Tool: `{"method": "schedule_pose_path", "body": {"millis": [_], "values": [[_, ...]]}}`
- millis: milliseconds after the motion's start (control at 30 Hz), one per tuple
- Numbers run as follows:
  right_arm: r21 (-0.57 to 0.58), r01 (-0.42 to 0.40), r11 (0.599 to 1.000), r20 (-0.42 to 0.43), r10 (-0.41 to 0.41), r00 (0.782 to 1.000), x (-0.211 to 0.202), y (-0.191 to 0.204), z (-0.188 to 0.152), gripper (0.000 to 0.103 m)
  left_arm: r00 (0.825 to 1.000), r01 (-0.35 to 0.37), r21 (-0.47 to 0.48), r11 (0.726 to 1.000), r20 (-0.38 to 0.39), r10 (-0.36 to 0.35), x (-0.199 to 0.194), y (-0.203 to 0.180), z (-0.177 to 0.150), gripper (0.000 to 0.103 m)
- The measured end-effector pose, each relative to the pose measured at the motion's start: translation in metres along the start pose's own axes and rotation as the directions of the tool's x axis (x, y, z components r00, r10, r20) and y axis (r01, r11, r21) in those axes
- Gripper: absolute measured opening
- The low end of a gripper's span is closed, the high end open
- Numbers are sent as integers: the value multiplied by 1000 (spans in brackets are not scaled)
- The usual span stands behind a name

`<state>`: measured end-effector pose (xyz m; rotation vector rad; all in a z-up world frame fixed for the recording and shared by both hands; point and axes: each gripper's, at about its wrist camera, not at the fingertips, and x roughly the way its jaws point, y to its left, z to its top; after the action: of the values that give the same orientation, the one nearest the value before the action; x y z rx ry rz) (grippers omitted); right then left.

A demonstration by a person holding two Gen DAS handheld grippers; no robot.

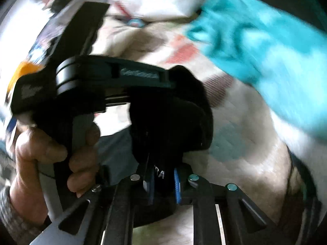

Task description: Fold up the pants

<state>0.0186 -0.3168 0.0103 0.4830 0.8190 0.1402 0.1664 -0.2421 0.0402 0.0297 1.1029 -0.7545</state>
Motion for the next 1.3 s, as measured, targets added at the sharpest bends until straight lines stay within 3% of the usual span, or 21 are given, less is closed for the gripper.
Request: {"method": "schedule_pose_path", "body": {"millis": [133,267,367,467,600,700,767,900,967,1033,1100,1167,1233,1300], "values": [[-211,-45,977,12,48,999,-13,61,-5,16,993,53,-130,990,114,-38,-63,38,-19,17],[-358,-100,928,-41,91,995,-12,111,-23,15,978,104,-287,952,205,-45,-113,96,-58,17],[-478,-122,870,-100,84,991,6,152,-45,15,969,140,-408,902,245,-39,-131,143,-99,17],[-595,-119,795,-132,50,990,23,182,-74,16,959,191,-528,828,280,-42,-138,187,-141,19],[-719,-101,688,-141,-2,990,44,210,-110,18,947,240,-608,757,317,-45,-141,218,-176,24],[-773,-108,625,-155,-21,988,55,220,-125,30,943,249,-655,713,331,-25,-145,234,-195,32],[-784,-127,607,-176,-21,984,56,229,-133,50,946,235,-691,684,324,2,-148,245,-207,32],[-782,-178,597,-218,5,976,56,236,-145,62,954,236,-773,588,299,10,-154,271,-230,34],[-793,-187,580,-225,6,974,53,239,-155,68,956,230,-797,558,291,22,-158,276,-238,35],[-793,-206,574,-244,10,970,48,238,-158,69,957,195,-796,574,282,65,-166,272,-238,35],[-789,-226,571,-260,21,965,40,237,-159,69,955,123,-774,622,263,138,-176,260,-230,35],[-785,-235,572,-267,31,963,28,232,-156,70,941,35,-749,662,247,230,-186,248,-223,35],[-776,-240,584,-271,36,962,18,226,-151,71,928,-21,-756,655,229,294,-194,245,-222,36],[-759,-246,603,-277,42,960,9,219,-141,71,918,-12,-788,616,236,319,-201,251,-228,36]]}}
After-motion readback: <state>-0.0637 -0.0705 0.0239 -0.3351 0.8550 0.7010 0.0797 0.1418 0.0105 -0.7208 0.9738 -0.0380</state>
